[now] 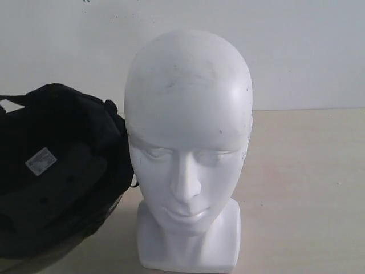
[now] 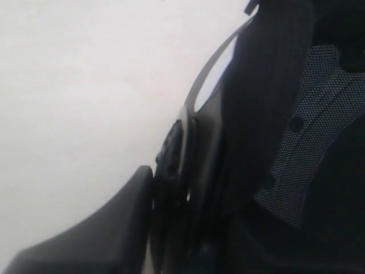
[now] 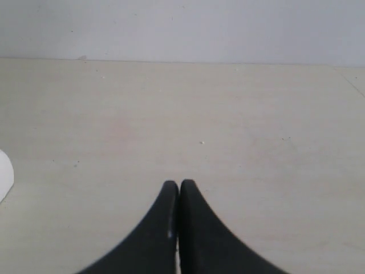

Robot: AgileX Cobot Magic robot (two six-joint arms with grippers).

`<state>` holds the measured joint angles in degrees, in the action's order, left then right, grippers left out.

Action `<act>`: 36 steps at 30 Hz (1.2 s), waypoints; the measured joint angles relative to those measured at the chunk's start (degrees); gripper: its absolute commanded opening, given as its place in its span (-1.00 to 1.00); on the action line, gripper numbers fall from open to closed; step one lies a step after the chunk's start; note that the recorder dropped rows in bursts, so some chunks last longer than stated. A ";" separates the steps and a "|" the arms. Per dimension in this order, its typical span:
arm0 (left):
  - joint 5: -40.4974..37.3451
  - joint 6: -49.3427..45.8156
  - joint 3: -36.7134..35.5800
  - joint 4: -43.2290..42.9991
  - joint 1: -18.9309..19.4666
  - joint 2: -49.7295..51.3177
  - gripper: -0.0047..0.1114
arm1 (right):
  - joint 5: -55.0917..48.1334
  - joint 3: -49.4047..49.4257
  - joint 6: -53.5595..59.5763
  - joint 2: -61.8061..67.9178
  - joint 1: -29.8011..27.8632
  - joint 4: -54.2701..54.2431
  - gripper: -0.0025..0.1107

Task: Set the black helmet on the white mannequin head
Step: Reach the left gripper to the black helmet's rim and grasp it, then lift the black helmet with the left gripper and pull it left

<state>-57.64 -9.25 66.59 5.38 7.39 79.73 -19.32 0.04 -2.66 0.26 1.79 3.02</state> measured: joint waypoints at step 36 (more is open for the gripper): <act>-2.92 -2.17 -0.36 -2.57 0.00 2.94 -0.07 | 0.00 0.00 0.00 0.00 0.00 0.00 -0.96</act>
<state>-60.56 -11.42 66.23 2.80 7.39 82.67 -19.32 0.04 -2.66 0.26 1.79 3.02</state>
